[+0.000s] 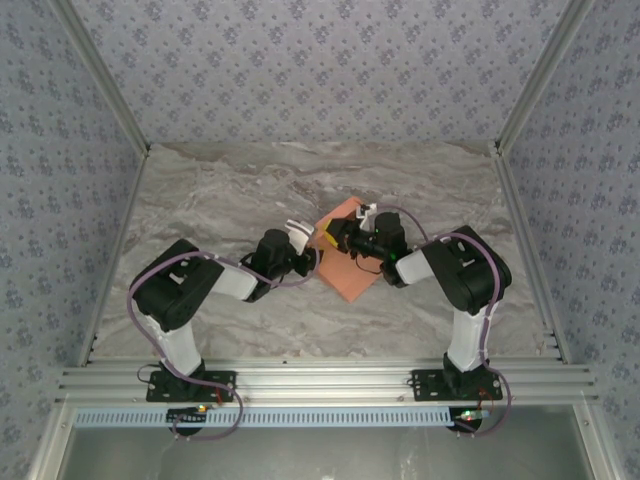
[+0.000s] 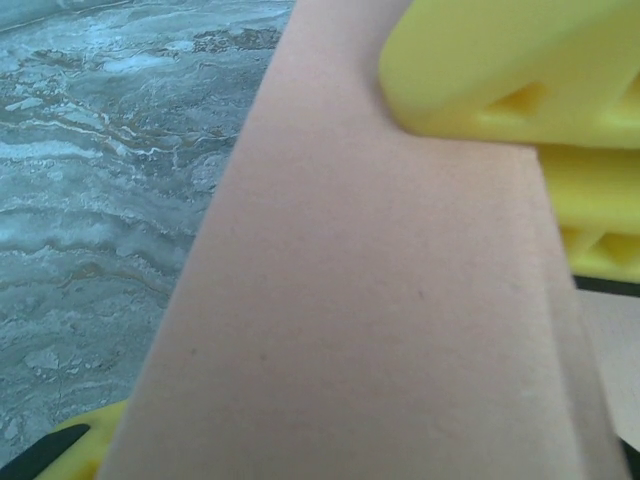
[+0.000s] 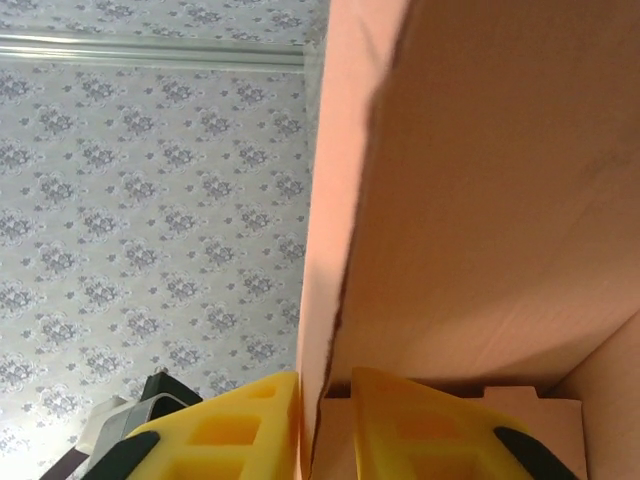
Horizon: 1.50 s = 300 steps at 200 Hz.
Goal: Fold the paper box
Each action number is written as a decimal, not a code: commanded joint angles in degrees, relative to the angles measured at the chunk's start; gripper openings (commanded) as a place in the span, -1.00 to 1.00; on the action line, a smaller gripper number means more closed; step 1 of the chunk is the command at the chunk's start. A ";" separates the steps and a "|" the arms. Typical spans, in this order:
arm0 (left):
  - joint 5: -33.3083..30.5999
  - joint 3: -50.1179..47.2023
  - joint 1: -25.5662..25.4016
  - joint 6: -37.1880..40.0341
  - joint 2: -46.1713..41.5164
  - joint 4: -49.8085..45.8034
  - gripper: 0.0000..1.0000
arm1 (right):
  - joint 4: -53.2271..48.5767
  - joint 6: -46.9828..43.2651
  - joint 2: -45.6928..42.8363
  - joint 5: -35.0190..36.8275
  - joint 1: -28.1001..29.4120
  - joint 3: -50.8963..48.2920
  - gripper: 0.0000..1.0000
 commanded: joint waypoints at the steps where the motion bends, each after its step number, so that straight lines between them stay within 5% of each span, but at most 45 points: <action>1: 1.36 0.78 0.20 -0.51 0.34 2.63 -0.23 | -2.10 -3.59 -1.53 -2.49 -0.74 -0.84 -0.38; 24: 0.49 1.36 0.20 -1.92 -0.77 0.11 -0.26 | -4.17 -8.91 -3.70 -4.29 -2.39 -0.52 -0.12; 60: 1.41 3.21 0.43 -5.44 -1.36 -2.62 -0.35 | -15.58 -20.86 -12.50 -5.22 -3.99 -1.02 -0.01; 83: 4.20 4.49 1.29 -9.05 -1.70 -3.68 -0.36 | -28.73 -33.74 -21.90 -1.61 -3.91 -2.71 0.00; 100: 7.46 5.91 2.10 -12.18 -2.27 -5.79 -0.41 | -29.25 -41.96 -29.28 -0.30 -4.25 -7.88 -0.01; 130: 12.20 8.75 2.77 -15.81 -3.51 -11.13 -0.43 | -38.33 -68.89 -43.87 6.41 -0.12 -13.88 0.02; 167: 15.50 10.92 2.88 -18.86 -5.64 -16.00 -0.44 | -47.16 -84.27 -47.93 9.98 3.24 -13.35 -0.02; 202: 18.22 12.27 2.23 -16.96 -7.26 -19.07 -0.50 | -53.96 -87.48 -44.53 8.55 3.35 -7.06 -0.14; 239: 8.88 11.98 -1.72 -2.81 -7.38 -22.72 -0.52 | -54.71 -84.62 -43.77 9.46 2.83 -5.09 -0.16; 270: 4.04 7.80 -2.87 2.38 -4.35 -12.40 -0.56 | -55.68 -66.04 -46.87 19.53 0.20 -4.47 -0.10; 287: 3.53 5.22 -2.87 2.66 -2.38 -4.25 -0.55 | -59.39 -48.67 -47.80 26.25 -1.79 -4.88 -0.03; 300: 4.72 5.70 -2.83 3.34 -0.83 -3.17 -0.55 | -58.49 -38.12 -46.54 22.12 -4.23 -6.31 -0.03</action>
